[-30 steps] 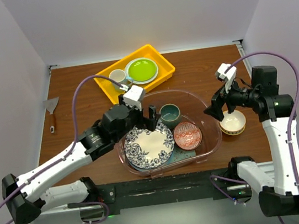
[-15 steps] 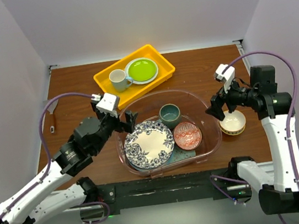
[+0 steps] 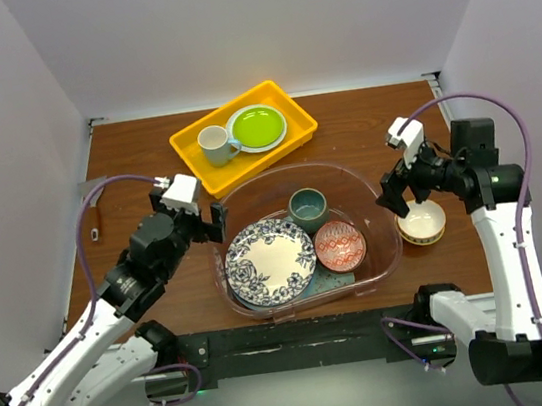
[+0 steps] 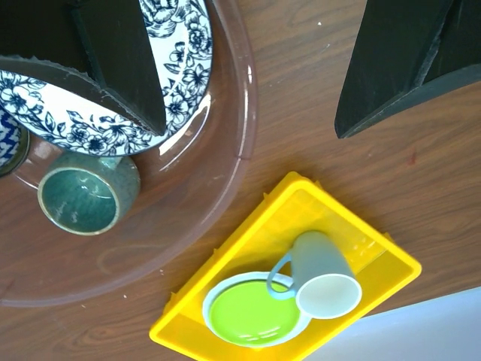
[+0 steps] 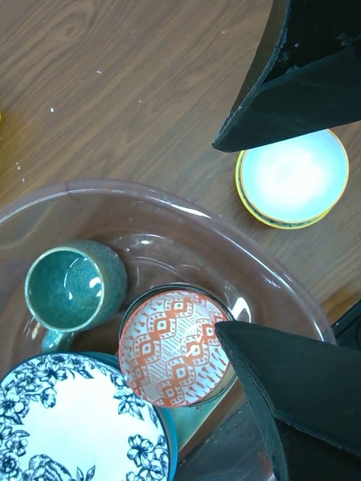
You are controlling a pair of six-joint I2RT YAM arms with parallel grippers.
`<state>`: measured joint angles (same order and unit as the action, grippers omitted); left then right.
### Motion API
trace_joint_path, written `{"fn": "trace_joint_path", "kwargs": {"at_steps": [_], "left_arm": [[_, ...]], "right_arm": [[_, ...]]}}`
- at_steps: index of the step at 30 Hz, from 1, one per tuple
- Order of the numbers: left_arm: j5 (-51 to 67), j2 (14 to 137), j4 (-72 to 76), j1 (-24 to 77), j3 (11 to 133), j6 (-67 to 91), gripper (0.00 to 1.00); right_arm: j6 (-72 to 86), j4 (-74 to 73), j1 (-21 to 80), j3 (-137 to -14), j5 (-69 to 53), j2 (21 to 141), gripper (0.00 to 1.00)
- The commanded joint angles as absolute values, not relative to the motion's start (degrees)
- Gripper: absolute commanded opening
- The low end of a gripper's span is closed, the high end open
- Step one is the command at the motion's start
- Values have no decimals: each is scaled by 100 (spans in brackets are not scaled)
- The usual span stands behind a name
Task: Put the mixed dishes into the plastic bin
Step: Pick up the bowl from the center of the board.
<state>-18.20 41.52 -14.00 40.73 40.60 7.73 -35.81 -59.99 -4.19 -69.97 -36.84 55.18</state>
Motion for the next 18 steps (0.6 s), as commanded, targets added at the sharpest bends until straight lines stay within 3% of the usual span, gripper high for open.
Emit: {"fn": "trace_joint_path", "kwargs": {"at_steps": [1, 18], "left_arm": [[-1678, 3990, -1213, 3894, 4017, 730, 100], [-1696, 3859, -1318, 3858, 3981, 721, 100]], "right_arm": [[-3533, -5766, -439, -6970, -3464, 5642, 99], [-3586, -5871, -439, -7277, -2278, 6143, 99]]}}
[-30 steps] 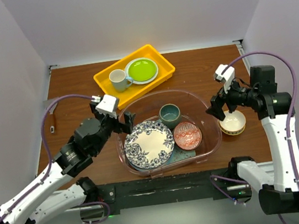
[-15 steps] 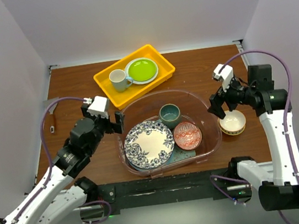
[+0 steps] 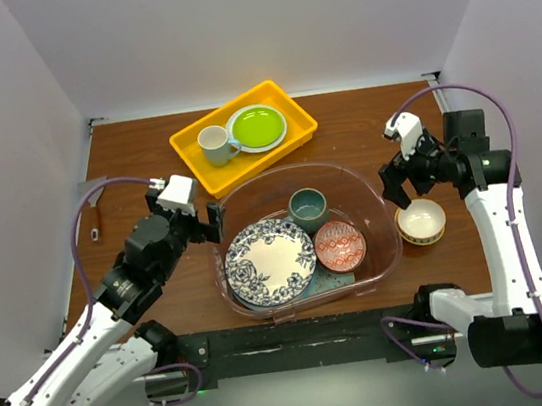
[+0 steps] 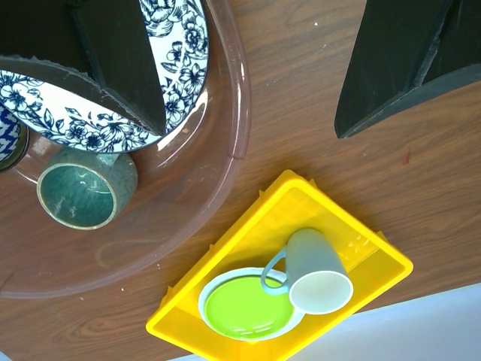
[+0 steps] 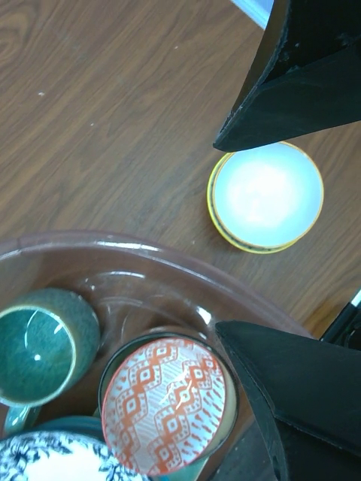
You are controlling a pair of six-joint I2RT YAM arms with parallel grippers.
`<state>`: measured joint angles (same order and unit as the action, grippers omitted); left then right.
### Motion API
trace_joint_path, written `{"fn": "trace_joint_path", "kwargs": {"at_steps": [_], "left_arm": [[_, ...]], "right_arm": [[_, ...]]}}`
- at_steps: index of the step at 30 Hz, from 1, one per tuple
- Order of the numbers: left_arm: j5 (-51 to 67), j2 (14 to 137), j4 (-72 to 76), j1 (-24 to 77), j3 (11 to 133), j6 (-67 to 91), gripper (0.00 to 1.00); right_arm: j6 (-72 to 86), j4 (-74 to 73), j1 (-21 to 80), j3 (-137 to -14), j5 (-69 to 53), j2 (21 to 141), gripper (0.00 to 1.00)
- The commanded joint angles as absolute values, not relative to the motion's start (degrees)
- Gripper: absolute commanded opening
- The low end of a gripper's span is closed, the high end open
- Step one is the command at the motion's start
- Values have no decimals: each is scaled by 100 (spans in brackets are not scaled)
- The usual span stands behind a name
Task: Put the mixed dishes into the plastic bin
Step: Pick up the bowl from the center of the board.
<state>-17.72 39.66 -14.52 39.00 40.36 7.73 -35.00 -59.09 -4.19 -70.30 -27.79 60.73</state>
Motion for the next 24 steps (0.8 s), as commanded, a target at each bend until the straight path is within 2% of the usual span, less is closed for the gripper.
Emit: {"fn": "trace_joint_path", "kwargs": {"at_steps": [1, 14, 24], "left_arm": [[-1696, 3850, -1310, 3858, 3981, 721, 100], [-1644, 3779, -1327, 3841, 3964, 703, 100], [-1644, 3779, -1327, 3823, 3964, 703, 100]], "right_arm": [[-3603, -5888, -439, -7269, -2215, 6161, 99], [-3770, -5827, -615, -7128, -1749, 6363, 99], [-4253, -5923, -1300, -7102, -1837, 6644, 99]]}}
